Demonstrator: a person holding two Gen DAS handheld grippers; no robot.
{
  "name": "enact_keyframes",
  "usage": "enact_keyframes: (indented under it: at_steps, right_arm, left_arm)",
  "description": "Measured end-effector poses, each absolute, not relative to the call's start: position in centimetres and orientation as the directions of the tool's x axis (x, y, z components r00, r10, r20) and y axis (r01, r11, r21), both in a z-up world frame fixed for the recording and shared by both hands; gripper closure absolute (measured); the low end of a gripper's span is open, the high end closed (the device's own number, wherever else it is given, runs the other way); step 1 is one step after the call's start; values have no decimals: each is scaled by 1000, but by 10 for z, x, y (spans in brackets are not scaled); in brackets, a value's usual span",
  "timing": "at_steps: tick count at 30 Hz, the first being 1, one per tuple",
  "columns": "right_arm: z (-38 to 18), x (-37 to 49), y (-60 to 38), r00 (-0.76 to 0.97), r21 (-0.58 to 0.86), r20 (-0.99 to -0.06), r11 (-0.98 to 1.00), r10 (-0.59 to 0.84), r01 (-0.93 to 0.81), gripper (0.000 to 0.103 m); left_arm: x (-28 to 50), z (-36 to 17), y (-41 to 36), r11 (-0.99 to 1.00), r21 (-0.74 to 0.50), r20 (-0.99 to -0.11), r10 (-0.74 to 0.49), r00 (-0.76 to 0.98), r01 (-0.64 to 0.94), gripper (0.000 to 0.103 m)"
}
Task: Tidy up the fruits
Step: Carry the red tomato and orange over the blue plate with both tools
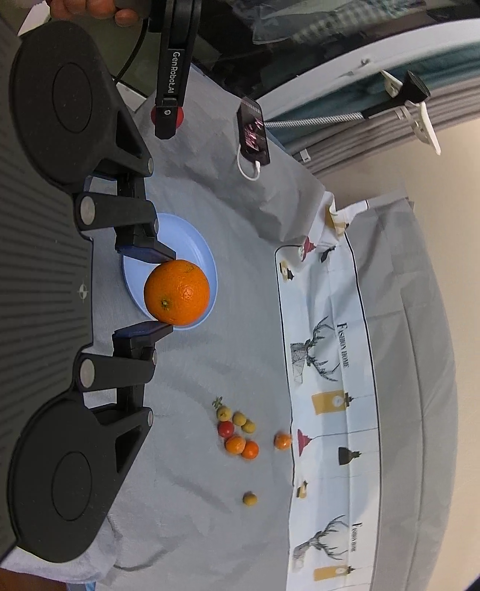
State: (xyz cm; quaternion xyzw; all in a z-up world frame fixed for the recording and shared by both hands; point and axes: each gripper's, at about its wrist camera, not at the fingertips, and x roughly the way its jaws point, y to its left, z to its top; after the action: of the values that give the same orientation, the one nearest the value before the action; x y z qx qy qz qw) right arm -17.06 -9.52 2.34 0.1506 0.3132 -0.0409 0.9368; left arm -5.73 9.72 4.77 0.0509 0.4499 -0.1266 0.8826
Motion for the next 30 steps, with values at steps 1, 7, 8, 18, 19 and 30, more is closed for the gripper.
enact_keyframes:
  at_steps: [1, 7, 8, 18, 19, 30]
  right_arm:
    - [25, -171, -93, 800, 250, -599, 953, 16, 168, 67]
    - [28, -167, -84, 797, 233, -604, 958, 10, 165, 67]
    - [27, -167, -82, 795, 233, -606, 958, 10, 166, 67]
    - [21, -165, -81, 780, 236, -626, 956, 12, 175, 67]
    - [21, -164, -81, 779, 236, -627, 956, 12, 175, 67]
    - [13, -153, -83, 757, 237, -653, 955, 18, 181, 67]
  left_arm:
    - [-58, 48, 100, 963, -27, -804, -181, 566, 269, 69]
    - [-58, 48, 108, 962, -39, -799, -192, 570, 270, 69]
    - [-57, 48, 109, 962, -39, -798, -192, 572, 270, 69]
    - [-54, 41, 110, 962, -47, -805, -195, 561, 268, 69]
    - [-54, 41, 110, 962, -46, -806, -195, 559, 269, 69]
    - [-42, 27, 108, 964, -44, -826, -182, 533, 262, 69]
